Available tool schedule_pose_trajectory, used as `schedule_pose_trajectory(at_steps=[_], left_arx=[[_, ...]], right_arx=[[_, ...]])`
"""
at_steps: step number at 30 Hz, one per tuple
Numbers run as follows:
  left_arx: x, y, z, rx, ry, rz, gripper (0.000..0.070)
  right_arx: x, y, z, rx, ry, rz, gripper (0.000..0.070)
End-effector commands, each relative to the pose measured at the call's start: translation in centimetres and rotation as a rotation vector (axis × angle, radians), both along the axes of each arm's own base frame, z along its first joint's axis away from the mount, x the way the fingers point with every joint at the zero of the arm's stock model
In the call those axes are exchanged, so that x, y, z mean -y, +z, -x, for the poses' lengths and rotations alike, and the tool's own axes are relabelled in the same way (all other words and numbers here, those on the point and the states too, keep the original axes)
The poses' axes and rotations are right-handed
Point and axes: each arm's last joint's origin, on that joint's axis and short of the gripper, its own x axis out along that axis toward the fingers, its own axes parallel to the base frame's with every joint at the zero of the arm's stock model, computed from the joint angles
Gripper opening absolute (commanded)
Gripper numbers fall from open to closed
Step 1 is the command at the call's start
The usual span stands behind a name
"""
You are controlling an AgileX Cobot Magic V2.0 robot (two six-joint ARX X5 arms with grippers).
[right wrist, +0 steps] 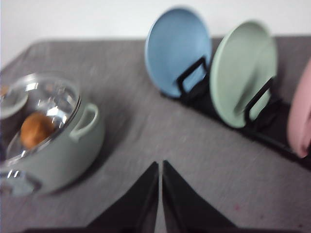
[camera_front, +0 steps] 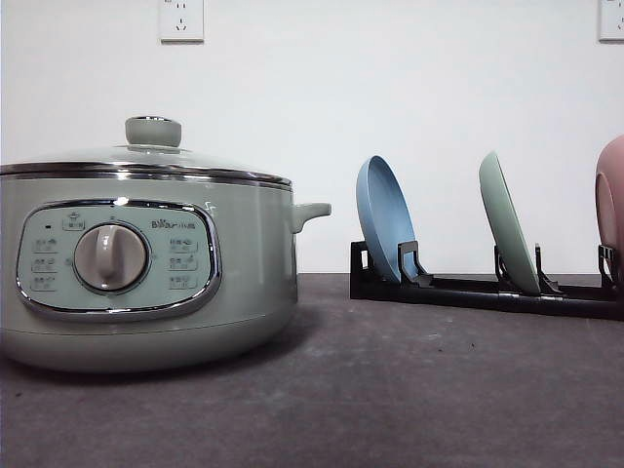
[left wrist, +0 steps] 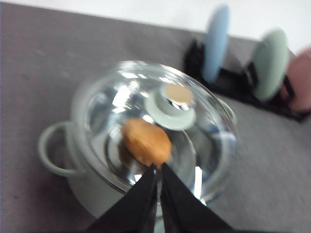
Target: Transfer potato from steamer to green plate
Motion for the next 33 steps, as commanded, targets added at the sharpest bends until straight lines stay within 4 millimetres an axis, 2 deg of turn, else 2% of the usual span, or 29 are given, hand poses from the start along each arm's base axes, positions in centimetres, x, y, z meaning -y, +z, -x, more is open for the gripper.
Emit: schedule_pose_trajectory(at_steps=[1, 10, 12, 13, 15, 17, 18, 19, 21, 33], left_arx=[[0.19, 0.89, -0.06, 0.03, -0.063, -0.044, 0.0003], [0.83, 1.35, -0.31, 0.02, -0.155, -0.07, 0.0006], [0.84, 1.36, -0.3, 0.021, -0.155, -0.07, 0.0039], [0.84, 1.37, -0.31, 0.021, -0.155, -0.07, 0.008], [0.84, 1.37, -0.32, 0.022, -0.155, -0.07, 0.0244], [0.84, 1.38, -0.31, 0.022, -0.154, -0.069, 0.0436], [0.84, 1.38, -0.32, 0.022, -0.154, -0.069, 0.0512], [0.84, 1.37, -0.32, 0.022, -0.154, -0.069, 0.057], [0.84, 1.38, -0.31, 0.022, -0.154, -0.069, 0.0596], [0.84, 1.37, -0.32, 0.022, -0.154, -0.069, 0.0595]], right_arx=[[-0.07, 0.6, -0.3, 0.002, 0.052, 0.049, 0.0], [-0.18, 0.79, -1.13, -0.089, 0.109, 0.075, 0.0], [-0.18, 0.79, -1.13, -0.09, 0.107, 0.075, 0.0008], [-0.18, 0.79, -1.12, -0.091, 0.107, 0.075, 0.003], [-0.18, 0.79, -1.13, -0.092, 0.105, 0.072, 0.0203], [-0.18, 0.78, -1.14, -0.097, 0.101, 0.066, 0.0429], [-0.17, 0.78, -1.15, -0.099, 0.096, 0.063, 0.0501], [-0.16, 0.77, -1.16, -0.102, 0.09, 0.061, 0.054], [-0.16, 0.78, -1.16, -0.103, 0.089, 0.059, 0.0541], [-0.16, 0.83, -1.25, -0.102, 0.082, 0.049, 0.054]])
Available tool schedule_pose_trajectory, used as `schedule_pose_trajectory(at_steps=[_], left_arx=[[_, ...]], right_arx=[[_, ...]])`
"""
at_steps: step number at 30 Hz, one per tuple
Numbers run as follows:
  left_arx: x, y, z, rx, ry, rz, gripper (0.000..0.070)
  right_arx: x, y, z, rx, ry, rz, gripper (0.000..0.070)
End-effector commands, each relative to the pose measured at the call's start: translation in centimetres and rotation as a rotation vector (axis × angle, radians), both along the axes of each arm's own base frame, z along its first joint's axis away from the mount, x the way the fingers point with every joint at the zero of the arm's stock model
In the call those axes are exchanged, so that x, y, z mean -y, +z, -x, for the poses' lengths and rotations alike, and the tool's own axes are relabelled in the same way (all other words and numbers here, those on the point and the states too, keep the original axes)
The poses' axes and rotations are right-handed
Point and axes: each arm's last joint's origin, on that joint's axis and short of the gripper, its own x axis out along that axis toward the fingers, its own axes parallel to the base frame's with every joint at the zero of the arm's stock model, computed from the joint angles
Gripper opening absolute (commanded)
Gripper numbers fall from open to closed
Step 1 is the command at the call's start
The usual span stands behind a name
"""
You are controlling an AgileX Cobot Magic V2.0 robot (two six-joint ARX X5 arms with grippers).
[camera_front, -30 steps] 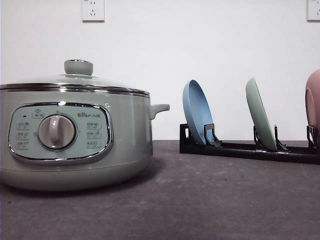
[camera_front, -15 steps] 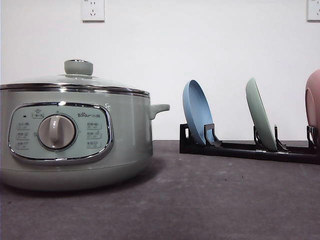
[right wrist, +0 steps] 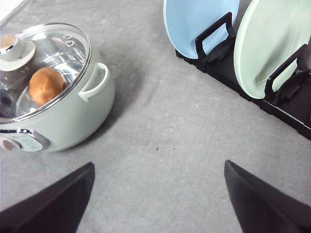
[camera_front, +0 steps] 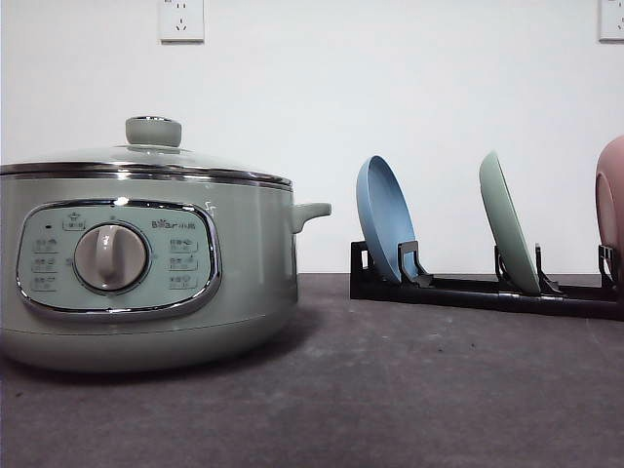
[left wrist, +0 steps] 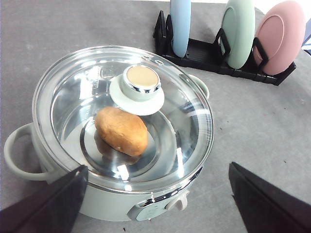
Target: Transfer potato from steamer to green plate
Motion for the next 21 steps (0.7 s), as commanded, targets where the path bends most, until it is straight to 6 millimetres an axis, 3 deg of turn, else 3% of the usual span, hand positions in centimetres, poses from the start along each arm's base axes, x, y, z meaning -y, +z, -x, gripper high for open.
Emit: schedule_pose_trajectory(at_steps=[1, 10, 14, 21], left_arx=[[0.0, 0.7, 0.1, 0.033, -0.011, -0.005, 0.0595], [0.0, 0.7, 0.1, 0.029, -0.008, 0.0, 0.0595], [0.0, 0.7, 0.1, 0.028, -0.008, 0.0, 0.0595], [0.0, 0.7, 0.1, 0.026, -0.008, 0.0, 0.0595]], right_arx=[[0.0, 0.6, -0.2, 0.017, -0.013, -0.02, 0.054], [-0.1, 1.8, -3.2, 0.037, -0.079, -0.126, 0.0539], [-0.2, 3.1, -6.1, 0.017, -0.087, -0.134, 0.0539], [-0.3, 4.7, -12.9, -0.031, -0.106, -0.137, 0.0538]])
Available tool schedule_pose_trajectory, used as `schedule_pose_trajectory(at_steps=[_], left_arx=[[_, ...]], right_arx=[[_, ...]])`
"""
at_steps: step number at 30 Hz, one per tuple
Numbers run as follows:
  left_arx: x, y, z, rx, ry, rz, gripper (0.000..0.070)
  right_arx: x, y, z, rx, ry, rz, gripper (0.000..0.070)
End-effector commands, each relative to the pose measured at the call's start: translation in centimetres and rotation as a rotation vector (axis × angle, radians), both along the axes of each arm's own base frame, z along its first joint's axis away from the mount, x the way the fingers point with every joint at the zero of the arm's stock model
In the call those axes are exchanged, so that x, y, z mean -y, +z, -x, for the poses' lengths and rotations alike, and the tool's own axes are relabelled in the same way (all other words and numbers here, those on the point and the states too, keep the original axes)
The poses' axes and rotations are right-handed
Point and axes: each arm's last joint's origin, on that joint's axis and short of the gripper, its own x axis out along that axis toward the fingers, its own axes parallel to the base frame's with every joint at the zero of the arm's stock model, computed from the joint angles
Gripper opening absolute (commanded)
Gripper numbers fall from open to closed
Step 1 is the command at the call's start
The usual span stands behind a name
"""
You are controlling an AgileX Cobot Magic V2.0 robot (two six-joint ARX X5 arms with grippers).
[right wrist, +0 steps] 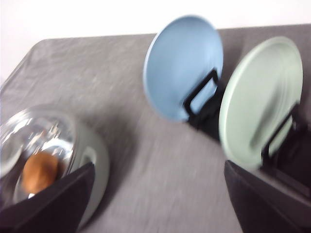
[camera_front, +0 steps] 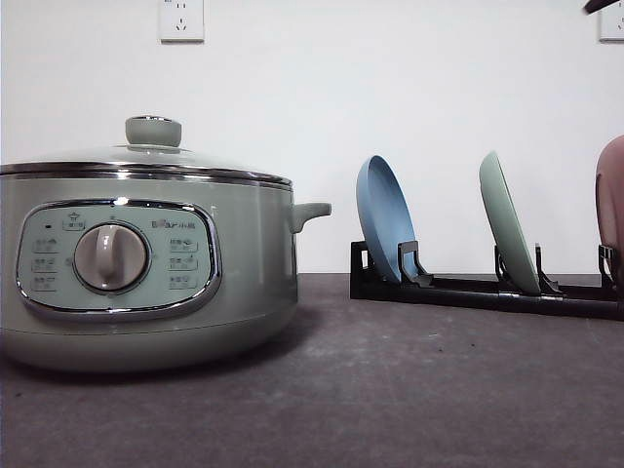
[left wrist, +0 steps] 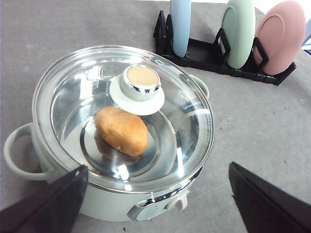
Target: Transfer potato from steamer to green plate
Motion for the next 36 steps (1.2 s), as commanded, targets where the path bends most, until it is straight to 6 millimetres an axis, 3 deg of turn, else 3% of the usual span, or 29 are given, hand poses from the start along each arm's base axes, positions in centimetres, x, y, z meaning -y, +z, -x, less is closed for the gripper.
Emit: schedule_pose_trajectory(at_steps=[1, 11, 22, 25, 30, 36], left_arx=[[0.0, 0.7, 0.1, 0.027, -0.008, -0.001, 0.0595], [0.0, 0.7, 0.1, 0.027, -0.008, -0.001, 0.0595], [0.0, 0.7, 0.1, 0.026, -0.009, -0.001, 0.0595], [0.0, 0.7, 0.1, 0.026, -0.008, -0.001, 0.0595], [0.0, 0.7, 0.1, 0.023, -0.008, -0.001, 0.0595], [0.0, 0.7, 0.1, 0.024, -0.008, -0.001, 0.0595]], right_arx=[[0.0, 0.2, -2.1, -0.015, -0.016, -0.008, 0.0538], [-0.3, -1.9, -11.2, -0.092, -0.055, 0.0, 0.0537], [-1.3, -7.1, -16.5, -0.139, -0.095, 0.02, 0.0533], [-1.5, -8.3, -17.4, -0.159, -0.11, 0.034, 0.0464], [-1.9, -9.8, -18.2, -0.184, -0.122, 0.052, 0.0431], [-1.9, -10.1, -18.4, -0.186, -0.123, 0.054, 0.0187]])
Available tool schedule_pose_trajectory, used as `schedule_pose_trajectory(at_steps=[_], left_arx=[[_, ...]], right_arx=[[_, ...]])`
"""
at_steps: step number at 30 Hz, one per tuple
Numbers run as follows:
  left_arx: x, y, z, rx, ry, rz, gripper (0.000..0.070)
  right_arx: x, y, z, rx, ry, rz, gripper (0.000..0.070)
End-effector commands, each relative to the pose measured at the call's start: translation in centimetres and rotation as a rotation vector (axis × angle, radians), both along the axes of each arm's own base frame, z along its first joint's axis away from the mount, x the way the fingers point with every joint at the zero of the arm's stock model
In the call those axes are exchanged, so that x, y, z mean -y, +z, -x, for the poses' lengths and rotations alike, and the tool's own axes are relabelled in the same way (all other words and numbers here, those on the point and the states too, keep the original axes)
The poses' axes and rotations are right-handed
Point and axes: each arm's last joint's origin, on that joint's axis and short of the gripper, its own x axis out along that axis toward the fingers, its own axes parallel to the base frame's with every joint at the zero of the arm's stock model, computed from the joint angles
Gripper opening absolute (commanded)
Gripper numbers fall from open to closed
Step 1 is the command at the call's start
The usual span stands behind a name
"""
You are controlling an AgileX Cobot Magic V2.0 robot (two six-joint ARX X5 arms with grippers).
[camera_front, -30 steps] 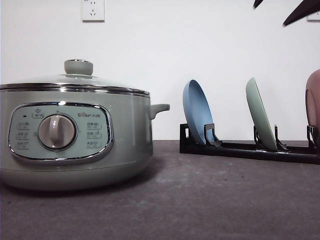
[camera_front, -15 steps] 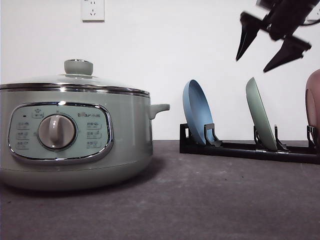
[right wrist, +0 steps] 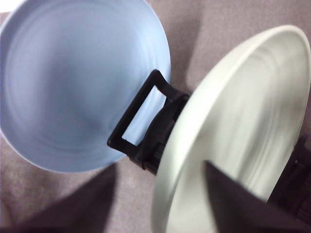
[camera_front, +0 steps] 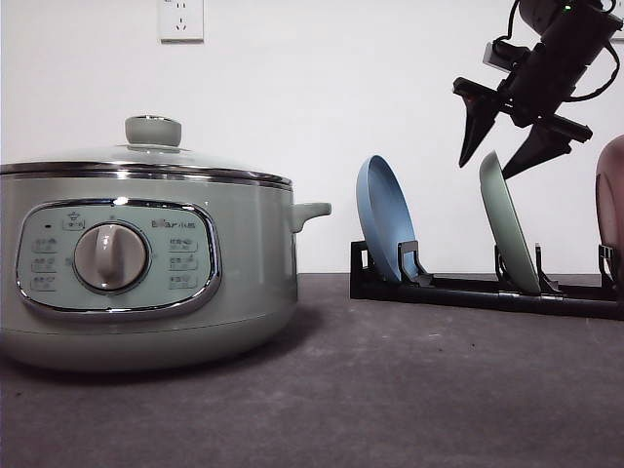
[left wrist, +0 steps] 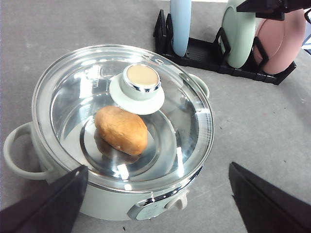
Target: Transfer potato from steamer to green plate
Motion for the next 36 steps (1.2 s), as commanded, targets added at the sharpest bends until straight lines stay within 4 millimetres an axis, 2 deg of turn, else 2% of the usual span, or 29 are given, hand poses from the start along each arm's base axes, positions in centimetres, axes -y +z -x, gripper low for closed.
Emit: schedule_pose_trajectory(at_steps=[1, 4, 7, 10, 20, 28, 36], left_arx=[[0.0, 0.7, 0.1, 0.026, -0.008, -0.001, 0.0595], [0.0, 0.7, 0.1, 0.026, -0.008, -0.001, 0.0595], [0.0, 0.7, 0.1, 0.026, -0.008, -0.001, 0.0595], [0.0, 0.7, 0.1, 0.026, -0.008, -0.001, 0.0595], [0.0, 0.7, 0.0, 0.027, -0.008, -0.001, 0.0595], [0.0, 0.7, 0.0, 0.026, -0.008, -0.001, 0.0595], [0.0, 0.7, 0.0, 0.026, -0.008, -0.001, 0.0595]], right_arx=[[-0.2, 0.0, -0.5, 0.009, -0.006, -0.005, 0.0171], [-0.2, 0.1, -0.5, 0.01, -0.007, -0.006, 0.0134], [-0.2, 0.1, -0.5, 0.008, -0.016, -0.017, 0.0051], [-0.1, 0.2, -0.6, 0.014, -0.018, -0.021, 0.0014], [-0.3, 1.1, -0.3, 0.034, 0.007, -0.089, 0.0007], [-0.5, 4.8, 1.4, 0.155, 0.049, -0.142, 0.0007], [-0.8, 9.3, 5.1, 0.253, 0.109, -0.158, 0.0007]])
